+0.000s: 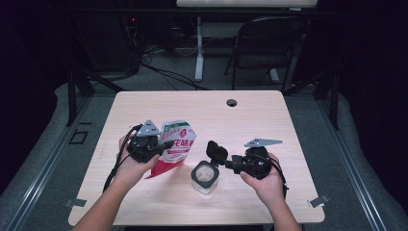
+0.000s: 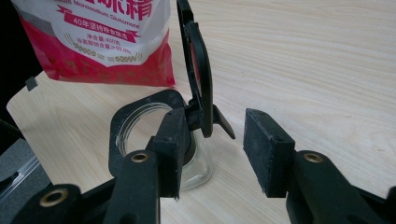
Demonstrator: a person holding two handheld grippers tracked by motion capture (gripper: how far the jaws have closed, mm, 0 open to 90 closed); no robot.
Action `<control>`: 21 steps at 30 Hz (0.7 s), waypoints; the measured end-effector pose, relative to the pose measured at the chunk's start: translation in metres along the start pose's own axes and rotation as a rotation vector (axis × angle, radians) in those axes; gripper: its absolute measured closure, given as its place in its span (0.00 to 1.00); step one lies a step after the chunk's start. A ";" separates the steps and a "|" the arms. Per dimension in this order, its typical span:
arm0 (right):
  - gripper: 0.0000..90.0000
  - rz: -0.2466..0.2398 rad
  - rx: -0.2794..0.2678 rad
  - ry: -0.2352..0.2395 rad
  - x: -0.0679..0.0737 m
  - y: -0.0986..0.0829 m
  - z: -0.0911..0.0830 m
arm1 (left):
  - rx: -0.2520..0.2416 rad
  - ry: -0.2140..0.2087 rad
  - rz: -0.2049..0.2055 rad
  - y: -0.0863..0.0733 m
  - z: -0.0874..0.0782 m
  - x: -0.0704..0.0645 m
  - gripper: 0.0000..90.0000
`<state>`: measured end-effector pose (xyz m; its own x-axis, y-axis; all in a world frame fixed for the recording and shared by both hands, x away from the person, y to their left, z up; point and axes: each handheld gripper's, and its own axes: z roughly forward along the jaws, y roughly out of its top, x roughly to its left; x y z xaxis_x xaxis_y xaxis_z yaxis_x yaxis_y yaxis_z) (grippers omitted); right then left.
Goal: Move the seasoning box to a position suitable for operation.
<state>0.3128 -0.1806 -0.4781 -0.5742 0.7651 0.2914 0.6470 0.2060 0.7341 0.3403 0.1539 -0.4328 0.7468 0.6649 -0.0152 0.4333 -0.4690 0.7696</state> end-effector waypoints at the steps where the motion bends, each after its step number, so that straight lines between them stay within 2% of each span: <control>1: 0.66 0.000 0.001 -0.001 0.000 0.000 0.000 | -0.001 -0.002 -0.005 -0.002 0.002 -0.001 1.00; 3: 0.66 0.003 -0.001 -0.002 0.000 0.000 -0.001 | 0.008 -0.007 -0.011 -0.006 0.006 -0.001 1.00; 4: 0.65 0.003 -0.003 0.000 0.000 0.000 -0.001 | -0.007 -0.020 -0.035 -0.011 0.005 0.000 1.00; 6: 0.65 0.000 -0.001 -0.002 -0.001 0.000 -0.002 | -0.009 -0.017 -0.051 -0.014 0.003 0.003 1.00; 12: 0.65 0.002 -0.007 0.007 0.002 0.001 -0.002 | -0.016 -0.003 -0.071 -0.026 -0.001 0.005 1.00; 17: 0.66 0.011 -0.020 0.014 0.005 0.002 -0.003 | -0.018 -0.008 -0.082 -0.037 -0.004 0.005 1.00; 21: 0.70 -0.011 -0.018 0.017 0.010 0.004 -0.007 | -0.029 -0.011 -0.091 -0.045 -0.005 0.003 1.00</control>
<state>0.3068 -0.1762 -0.4680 -0.5894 0.7527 0.2934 0.6314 0.2028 0.7484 0.3208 0.1799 -0.4649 0.7105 0.6975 -0.0927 0.4850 -0.3900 0.7827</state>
